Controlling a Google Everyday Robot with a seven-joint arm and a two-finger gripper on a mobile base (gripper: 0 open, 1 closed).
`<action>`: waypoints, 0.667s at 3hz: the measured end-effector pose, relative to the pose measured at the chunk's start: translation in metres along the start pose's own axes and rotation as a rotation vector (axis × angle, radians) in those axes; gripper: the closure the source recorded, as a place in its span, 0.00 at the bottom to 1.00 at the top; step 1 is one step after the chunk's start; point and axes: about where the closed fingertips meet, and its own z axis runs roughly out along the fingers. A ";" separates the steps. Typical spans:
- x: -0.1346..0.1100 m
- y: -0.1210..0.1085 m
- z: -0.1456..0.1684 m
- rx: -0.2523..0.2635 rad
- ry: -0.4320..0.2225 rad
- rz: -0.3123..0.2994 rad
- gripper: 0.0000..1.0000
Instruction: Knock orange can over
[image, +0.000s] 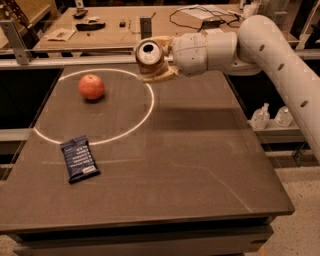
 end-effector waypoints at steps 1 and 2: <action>-0.004 0.005 -0.010 -0.059 0.024 -0.156 1.00; -0.009 0.016 -0.018 -0.146 0.025 -0.281 1.00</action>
Offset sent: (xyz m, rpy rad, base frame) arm -0.0257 -0.0340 -0.0032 -0.2143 -0.3645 0.1764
